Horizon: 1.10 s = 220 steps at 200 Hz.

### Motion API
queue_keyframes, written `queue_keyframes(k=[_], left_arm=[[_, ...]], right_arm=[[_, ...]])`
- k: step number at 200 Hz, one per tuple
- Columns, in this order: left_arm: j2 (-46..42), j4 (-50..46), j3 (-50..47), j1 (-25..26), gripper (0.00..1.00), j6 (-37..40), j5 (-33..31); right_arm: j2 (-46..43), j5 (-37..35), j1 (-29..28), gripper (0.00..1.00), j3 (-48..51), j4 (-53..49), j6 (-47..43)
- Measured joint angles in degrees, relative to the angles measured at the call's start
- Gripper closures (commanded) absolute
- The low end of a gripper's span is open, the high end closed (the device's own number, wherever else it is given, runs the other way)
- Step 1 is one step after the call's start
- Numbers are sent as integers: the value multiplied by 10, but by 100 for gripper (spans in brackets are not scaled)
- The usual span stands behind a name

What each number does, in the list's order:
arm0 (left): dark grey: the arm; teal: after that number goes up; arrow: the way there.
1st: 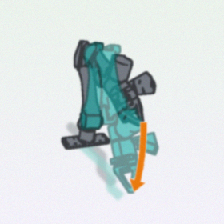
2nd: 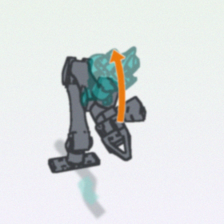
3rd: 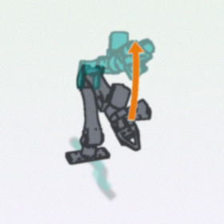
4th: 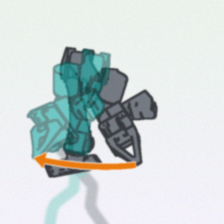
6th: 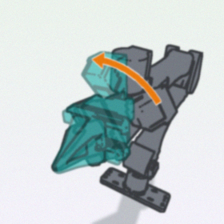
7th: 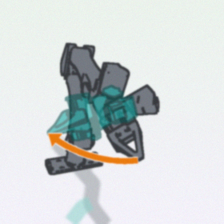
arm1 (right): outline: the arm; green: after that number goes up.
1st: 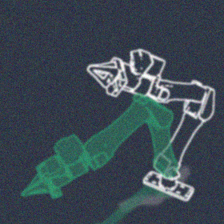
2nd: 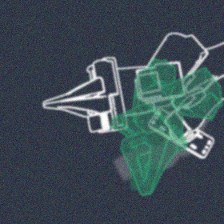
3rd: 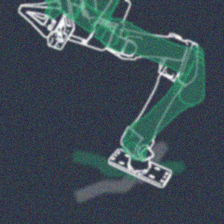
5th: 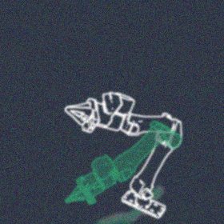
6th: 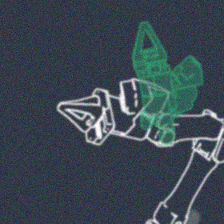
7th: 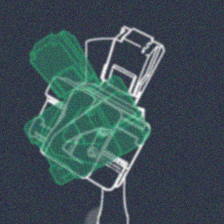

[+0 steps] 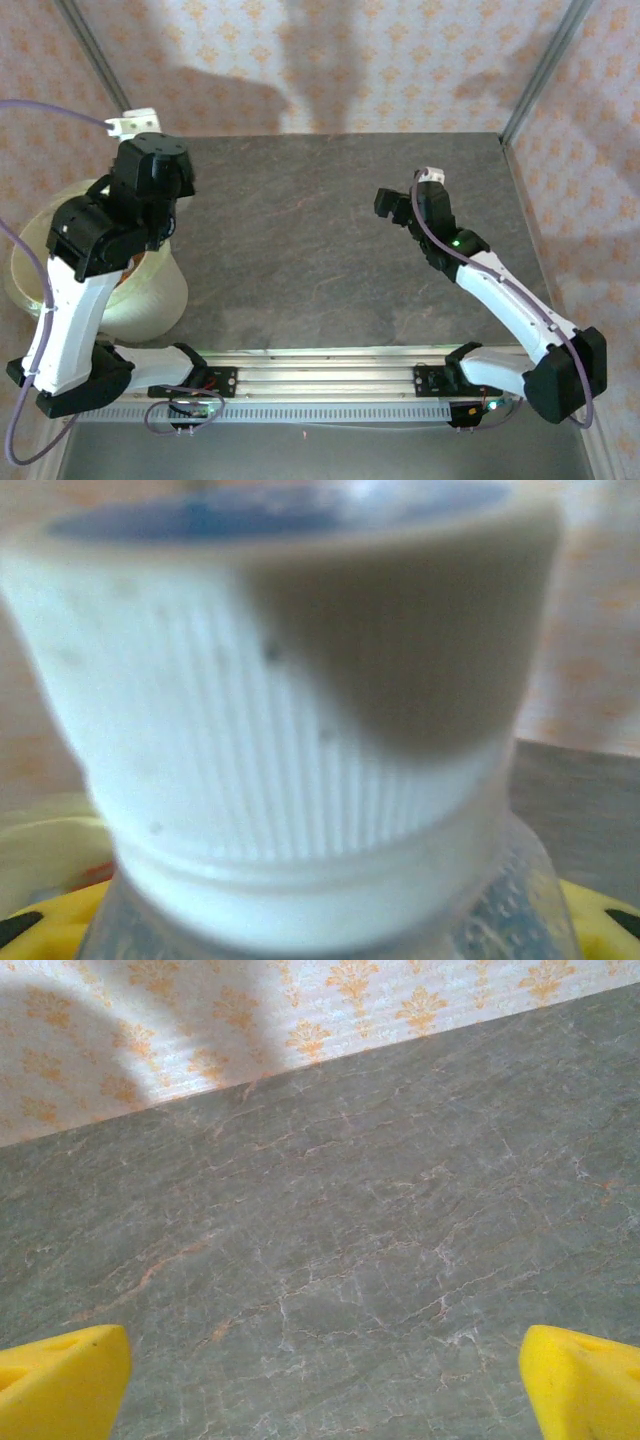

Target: Put the plastic bottles in the bin

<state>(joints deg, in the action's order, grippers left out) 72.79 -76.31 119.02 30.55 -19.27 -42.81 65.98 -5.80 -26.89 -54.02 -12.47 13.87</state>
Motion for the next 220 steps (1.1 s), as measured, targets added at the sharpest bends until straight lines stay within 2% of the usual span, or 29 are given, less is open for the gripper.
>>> queue_keyframes(k=[33,65,114,167,189,220], left_arm=[[22,-104,47,-125,53,3,-81],[10,-135,-20,-286,52,51,-125],[-1,-107,-149,-499,52,114,-101],[1,-53,-216,-593,48,132,-46],[1,-44,-233,-615,24,131,-26],[15,-43,-211,-618,7,115,-6]], right_arm=[[5,2,2,1,-4,5,-12],[15,10,7,1,-24,5,-22],[29,19,7,1,-35,9,-26],[44,33,9,1,-40,9,-26],[44,33,9,1,-50,9,-28],[45,35,9,1,-54,9,-28]])
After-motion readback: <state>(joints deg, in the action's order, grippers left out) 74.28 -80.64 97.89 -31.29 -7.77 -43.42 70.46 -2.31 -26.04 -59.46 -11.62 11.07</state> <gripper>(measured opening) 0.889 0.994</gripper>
